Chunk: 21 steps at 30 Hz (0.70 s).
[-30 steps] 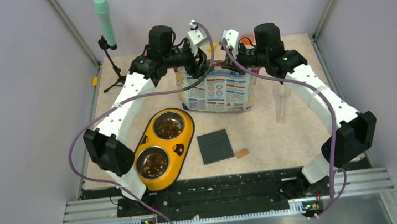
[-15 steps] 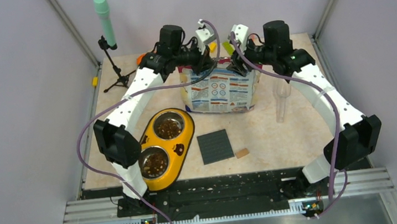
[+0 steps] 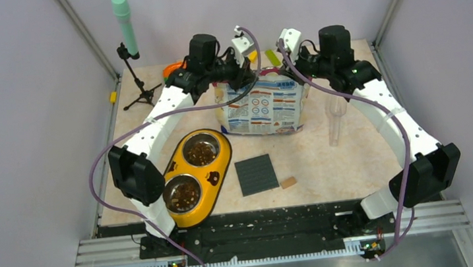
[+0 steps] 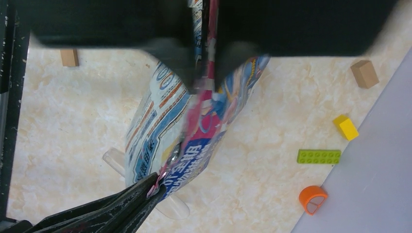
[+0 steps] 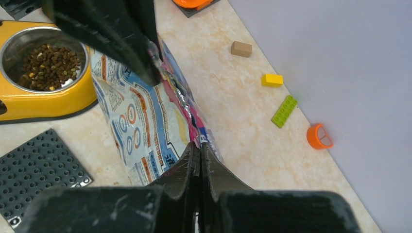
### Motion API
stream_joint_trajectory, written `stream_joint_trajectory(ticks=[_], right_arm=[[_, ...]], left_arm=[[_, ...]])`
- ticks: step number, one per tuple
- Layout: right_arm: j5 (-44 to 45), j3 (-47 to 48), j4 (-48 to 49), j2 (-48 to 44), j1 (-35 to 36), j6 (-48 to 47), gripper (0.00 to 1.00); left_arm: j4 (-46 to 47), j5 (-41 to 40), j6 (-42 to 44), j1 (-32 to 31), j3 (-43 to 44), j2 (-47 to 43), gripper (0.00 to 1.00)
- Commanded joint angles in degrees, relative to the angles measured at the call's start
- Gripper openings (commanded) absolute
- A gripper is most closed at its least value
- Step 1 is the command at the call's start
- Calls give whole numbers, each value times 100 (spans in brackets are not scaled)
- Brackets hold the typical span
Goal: Serve the pet food
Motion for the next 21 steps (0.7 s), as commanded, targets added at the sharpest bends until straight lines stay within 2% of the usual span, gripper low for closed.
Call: stream_joint_trajectory(ticks=[1, 2, 4, 5, 8, 10, 12, 13, 14, 15, 21], right_arm=[[478, 262, 100, -77, -128, -141, 1], [563, 212, 129, -80, -130, -169, 10], [651, 100, 139, -93, -128, -183, 39], [684, 51, 126, -101, -135, -205, 47], [826, -94, 206, -149, -130, -264, 53], [882, -131, 221, -148, -125, -339, 55], [948, -130, 213, -138, -133, -408, 53], [1033, -132, 222, -131, -121, -454, 44], [1158, -128, 239, -121, -129, -480, 7], [1266, -124, 245, -129, -129, -517, 0], [1148, -190, 269, -372, -179, -576, 0]], left_arm=[[149, -429, -73, 20, 93, -426, 52], [-31, -579, 66, 20, 160, -396, 66], [-279, -760, 272, 24, 228, -376, 71], [-420, -746, 418, 23, 241, -377, 71], [-609, -767, 697, 38, 225, -388, 68], [-714, -801, 809, 58, 245, -359, 58], [-889, -882, 942, 66, 324, -308, 39], [-999, -964, 1013, 65, 366, -264, 28], [-1098, -1066, 1047, 65, 430, -227, 12], [-1171, -1222, 1035, 73, 480, -202, 0], [-700, -1464, 818, 83, 148, -477, 0]])
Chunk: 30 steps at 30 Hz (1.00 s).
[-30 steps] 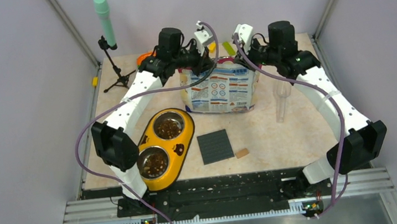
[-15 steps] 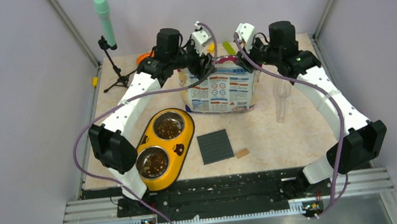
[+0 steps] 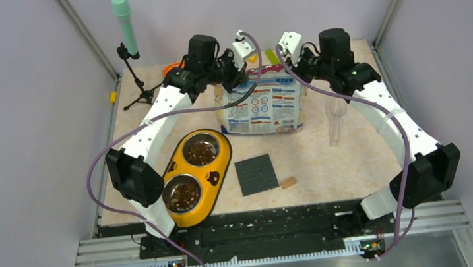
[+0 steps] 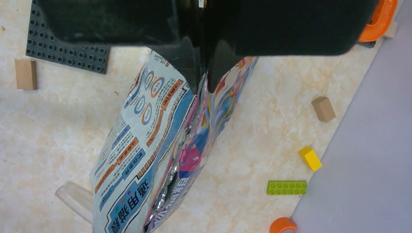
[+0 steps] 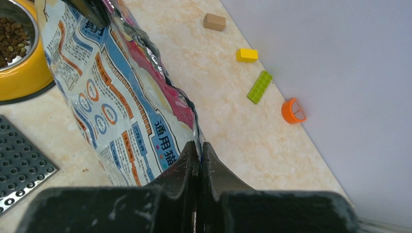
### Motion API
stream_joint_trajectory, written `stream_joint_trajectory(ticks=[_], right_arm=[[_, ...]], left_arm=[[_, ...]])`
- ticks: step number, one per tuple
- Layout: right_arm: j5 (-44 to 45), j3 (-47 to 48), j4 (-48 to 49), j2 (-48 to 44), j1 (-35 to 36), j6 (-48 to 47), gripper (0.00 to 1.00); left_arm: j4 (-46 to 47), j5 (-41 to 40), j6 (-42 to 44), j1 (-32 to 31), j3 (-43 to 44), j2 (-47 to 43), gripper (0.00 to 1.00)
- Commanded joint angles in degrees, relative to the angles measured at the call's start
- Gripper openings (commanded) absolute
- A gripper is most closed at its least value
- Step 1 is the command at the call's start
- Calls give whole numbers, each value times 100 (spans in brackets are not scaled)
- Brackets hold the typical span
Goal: Serve the pet food
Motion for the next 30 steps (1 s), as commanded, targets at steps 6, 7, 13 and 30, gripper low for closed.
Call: stream_joint_trajectory(ticks=[6, 7, 13, 30], right_arm=[[891, -239, 604, -469, -184, -112, 0], [910, -276, 609, -476, -190, -140, 0], [895, -419, 747, -536, -196, -37, 17], [1891, -264, 1987, -476, -361, 204, 0]], left_arm=[[-91, -968, -37, 238, -158, -550, 59], [-146, -994, -20, 252, -184, -568, 57], [252, -1127, -209, 303, -454, -675, 0], [2321, -1807, -1851, 465, -669, -695, 0]])
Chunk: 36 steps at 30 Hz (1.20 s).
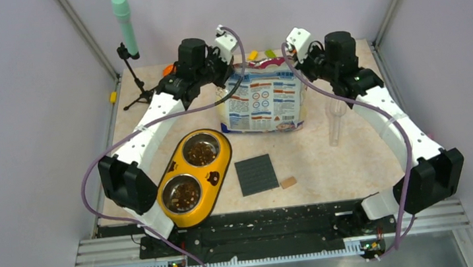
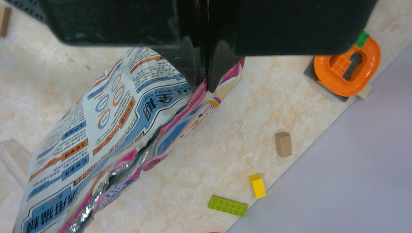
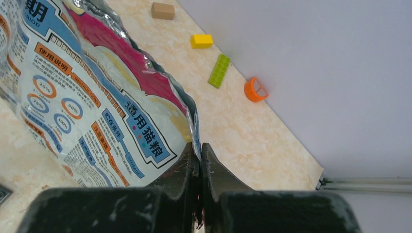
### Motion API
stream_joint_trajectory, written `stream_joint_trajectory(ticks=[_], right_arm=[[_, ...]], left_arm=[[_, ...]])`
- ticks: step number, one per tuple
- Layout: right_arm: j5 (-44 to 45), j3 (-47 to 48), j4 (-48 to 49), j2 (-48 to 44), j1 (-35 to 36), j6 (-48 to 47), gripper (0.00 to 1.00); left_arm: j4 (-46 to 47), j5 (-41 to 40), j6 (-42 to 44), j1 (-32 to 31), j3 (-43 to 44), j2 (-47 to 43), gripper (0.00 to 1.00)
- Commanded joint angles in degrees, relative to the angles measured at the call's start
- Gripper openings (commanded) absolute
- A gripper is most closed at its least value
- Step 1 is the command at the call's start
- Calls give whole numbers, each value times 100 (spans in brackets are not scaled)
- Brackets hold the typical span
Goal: Serve the pet food
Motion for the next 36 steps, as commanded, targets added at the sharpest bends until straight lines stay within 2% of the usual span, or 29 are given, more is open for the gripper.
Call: stream_joint_trajectory(ticks=[1, 4, 9, 13, 14, 16, 17, 18, 19, 20, 21, 22, 27, 29, 31, 34, 36], right_arm=[[1019, 207, 1605, -193, -255, 45, 0], [1259, 289, 2034, -126, -350, 155, 0], [1126, 431, 2184, -49, -533, 416, 0], [1101, -102, 2357, -203, -539, 652, 0], [946, -132, 2278, -234, -534, 718, 0], [859, -159, 2037, -315, -533, 894, 0], [791, -136, 1871, -359, -538, 962, 13], [699, -113, 1759, -420, -539, 1008, 38], [654, -116, 1716, -492, -539, 1050, 67], [626, -112, 1686, -568, -539, 1105, 93], [618, -87, 1659, -646, -534, 1153, 98], [646, -58, 1620, -731, -533, 1222, 99], [957, 299, 1337, -1135, -533, 2258, 99], [1044, 130, 1476, -1459, -540, 2672, 99], [1584, -121, 1551, -1821, -538, 3203, 99], [2147, 343, 411, -1922, -540, 3603, 99], [2546, 426, -216, -1952, -540, 3896, 99]], left_arm=[[1440, -536, -1367, 233, 184, -171, 0], [1900, -589, -1895, 224, 320, -51, 0], [1901, -542, -2240, 209, 764, 198, 0], [1860, -421, -2398, 178, 716, 277, 0], [1748, -354, -2397, 178, 766, 311, 4], [1486, -218, -2382, 178, 862, 329, 28], [1442, -175, -2425, 178, 847, 293, 43], [1433, -155, -2493, 178, 823, 231, 54], [1415, -179, -2572, 178, 806, 150, 75], [1379, -248, -2638, 178, 815, 97, 83], [1336, -337, -2700, 178, 827, 32, 87], [1297, -437, -2754, 190, 835, -69, 88], [998, -986, -3006, 205, 947, -470, 91], [627, -1291, -3128, 205, 1054, -640, 92], [165, -1480, -3272, 209, 1107, -853, 92], [-589, -1973, -3386, 205, 1002, -1218, 93], [-764, -2244, -3353, 205, 545, -1717, 94]])
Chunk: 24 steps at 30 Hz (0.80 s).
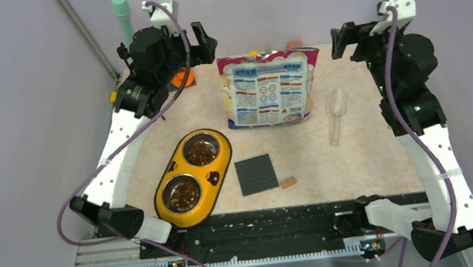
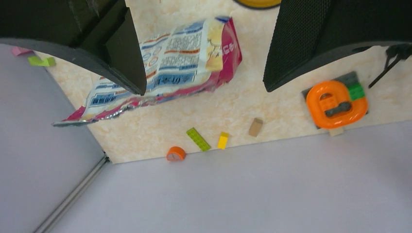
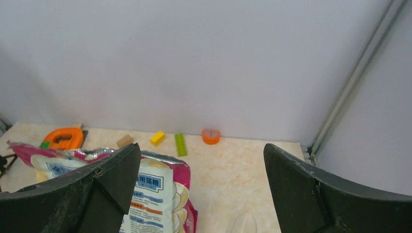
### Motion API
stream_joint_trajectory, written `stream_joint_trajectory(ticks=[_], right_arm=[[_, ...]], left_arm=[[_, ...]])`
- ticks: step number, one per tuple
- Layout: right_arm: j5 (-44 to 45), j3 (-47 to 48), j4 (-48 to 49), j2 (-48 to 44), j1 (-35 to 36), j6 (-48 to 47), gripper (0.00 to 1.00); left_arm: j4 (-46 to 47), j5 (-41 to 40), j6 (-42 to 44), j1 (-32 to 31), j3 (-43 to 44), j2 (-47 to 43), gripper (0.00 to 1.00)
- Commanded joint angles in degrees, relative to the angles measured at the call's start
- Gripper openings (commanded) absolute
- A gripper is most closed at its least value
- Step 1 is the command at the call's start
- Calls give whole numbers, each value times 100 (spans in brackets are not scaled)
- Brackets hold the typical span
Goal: Serve the pet food
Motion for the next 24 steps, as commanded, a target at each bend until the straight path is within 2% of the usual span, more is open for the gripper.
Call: stream_joint_trajectory(ticks=[1, 4, 8, 11, 18, 24], right_arm=[[1196, 287, -1238, -161, -13, 1065, 99], [2251, 39, -1674, -425, -13, 1578, 99], [3034, -41, -2566, -459, -14, 2145, 99], [3168, -33, -3248, -364, -16, 2593, 99], [3804, -28, -4507, 136, -12, 3430, 99], [3550, -374, -4432, 21, -14, 3570, 99]], left_arm=[[-587, -834, -229, 31, -740, -1084, 94], [-105, -969, -682, 174, -1911, -1998, 94], [-1499, -874, -1111, 451, -1562, -2026, 95], [-2238, -1123, -1494, 452, -1458, -1942, 95], [-2986, -1544, -2358, 452, -1782, -1879, 97], [-2925, -1612, -2397, 452, -2070, -1937, 98]])
